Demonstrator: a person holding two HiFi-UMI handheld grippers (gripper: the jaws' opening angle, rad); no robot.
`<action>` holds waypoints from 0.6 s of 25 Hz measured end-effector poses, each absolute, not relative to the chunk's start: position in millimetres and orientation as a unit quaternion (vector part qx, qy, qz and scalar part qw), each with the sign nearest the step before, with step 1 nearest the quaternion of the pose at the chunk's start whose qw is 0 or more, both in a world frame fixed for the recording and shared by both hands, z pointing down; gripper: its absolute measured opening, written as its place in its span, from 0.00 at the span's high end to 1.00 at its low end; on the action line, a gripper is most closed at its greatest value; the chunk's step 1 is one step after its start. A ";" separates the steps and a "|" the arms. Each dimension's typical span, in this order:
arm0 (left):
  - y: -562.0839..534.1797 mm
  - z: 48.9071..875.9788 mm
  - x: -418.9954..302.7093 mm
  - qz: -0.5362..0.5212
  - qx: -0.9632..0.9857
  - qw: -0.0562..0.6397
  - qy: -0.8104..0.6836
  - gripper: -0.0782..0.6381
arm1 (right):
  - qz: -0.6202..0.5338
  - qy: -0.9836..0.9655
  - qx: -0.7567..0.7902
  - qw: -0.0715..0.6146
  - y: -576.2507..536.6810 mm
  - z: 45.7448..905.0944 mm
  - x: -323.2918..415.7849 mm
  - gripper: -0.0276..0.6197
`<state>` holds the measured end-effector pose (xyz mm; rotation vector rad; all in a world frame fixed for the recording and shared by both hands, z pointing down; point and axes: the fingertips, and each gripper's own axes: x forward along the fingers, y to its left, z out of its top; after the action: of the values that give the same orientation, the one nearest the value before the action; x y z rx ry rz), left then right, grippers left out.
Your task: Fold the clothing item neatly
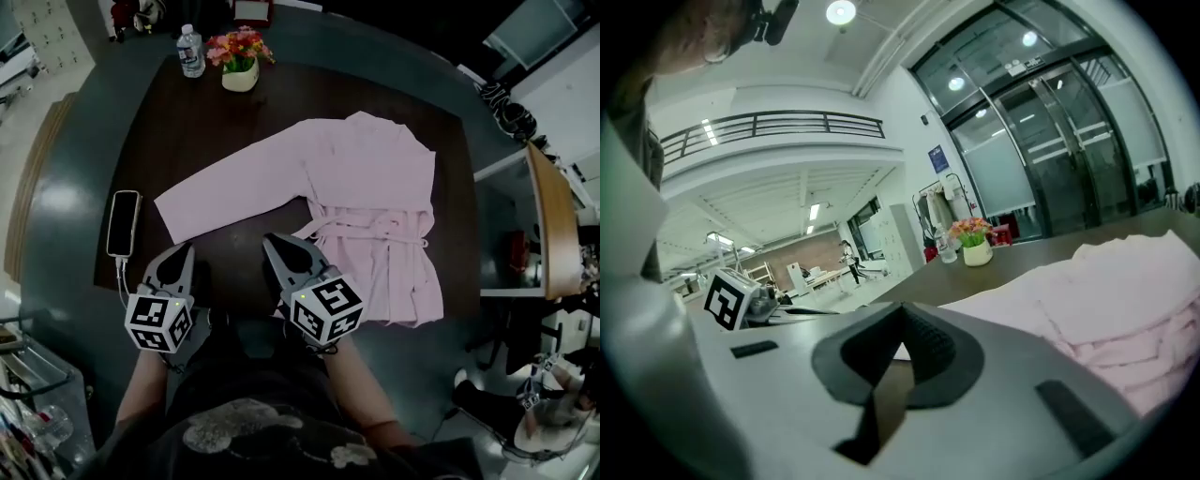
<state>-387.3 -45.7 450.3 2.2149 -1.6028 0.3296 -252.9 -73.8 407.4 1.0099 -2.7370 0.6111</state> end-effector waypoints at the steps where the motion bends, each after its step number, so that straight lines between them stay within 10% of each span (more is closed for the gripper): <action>1: -48.4 450.8 -396.1 0.116 0.793 0.193 -0.566 0.88 | 0.202 -0.914 0.341 0.086 -75.9 410.4 -265.0 0.97; 15: -47.2 485.4 -515.4 0.126 0.788 0.224 -0.559 0.88 | 0.156 -0.906 0.281 0.277 -56.5 521.1 -443.6 0.92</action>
<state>-515.4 -47.2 485.4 2.1757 -1.5429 0.3487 -443.6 -56.5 521.1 0.7535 -2.4328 0.4201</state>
